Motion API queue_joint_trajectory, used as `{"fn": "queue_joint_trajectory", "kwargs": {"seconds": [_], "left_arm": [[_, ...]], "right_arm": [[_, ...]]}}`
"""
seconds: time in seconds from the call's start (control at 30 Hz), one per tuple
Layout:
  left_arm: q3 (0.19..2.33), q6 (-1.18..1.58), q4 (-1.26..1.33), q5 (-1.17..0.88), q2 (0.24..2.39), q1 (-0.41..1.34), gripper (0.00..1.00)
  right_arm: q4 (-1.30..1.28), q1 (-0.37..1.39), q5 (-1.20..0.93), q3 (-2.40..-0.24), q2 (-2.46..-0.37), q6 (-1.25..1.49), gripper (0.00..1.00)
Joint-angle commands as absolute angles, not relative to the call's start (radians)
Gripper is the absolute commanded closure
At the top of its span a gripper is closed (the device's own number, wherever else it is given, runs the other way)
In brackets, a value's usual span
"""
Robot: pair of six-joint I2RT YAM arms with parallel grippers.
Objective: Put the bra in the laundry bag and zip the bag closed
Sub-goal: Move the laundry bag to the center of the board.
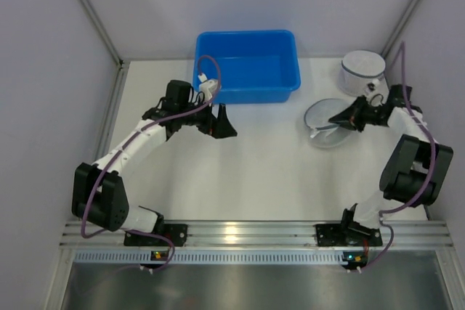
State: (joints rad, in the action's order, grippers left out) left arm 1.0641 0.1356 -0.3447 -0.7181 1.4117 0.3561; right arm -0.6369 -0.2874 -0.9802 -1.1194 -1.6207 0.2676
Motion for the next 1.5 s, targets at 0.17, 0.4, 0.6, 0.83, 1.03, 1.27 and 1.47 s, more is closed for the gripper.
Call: {"fn": "queue_joint_trajectory", "kwargs": {"seconds": [0.17,0.4,0.6,0.83,1.03,1.27,1.47], "left_arm": [[1.135,0.107,-0.331,-0.718,1.439,0.357,0.02],[1.150,0.084,-0.333,-0.695,1.437,0.356,0.02],[1.137,0.101,-0.333,-0.649,1.425,0.356,0.02],[1.108,0.127,-0.339,-0.574,1.402,0.354,0.02],[1.124,0.166,-0.399,-0.552,1.428,0.322,0.02],[1.189,0.154,-0.506,-0.538,1.502,0.209,0.02],[1.235,0.089,-0.554,-0.536,1.520,0.109,0.02]], "right_arm": [[0.141,-0.587,-0.783,-0.800,-1.490,0.616,1.00],[0.487,-0.618,-0.605,-0.672,-1.529,0.860,1.00],[0.604,-0.646,-0.595,-0.715,-1.670,0.957,0.98],[0.565,-0.676,-0.655,-0.733,-1.686,0.956,0.45],[0.369,-0.695,-0.712,-0.758,-1.577,0.858,0.13],[-0.093,-0.724,-0.750,-0.869,-1.414,0.521,0.01],[-0.561,-0.726,-0.788,-1.086,-1.368,0.090,0.00]]}}
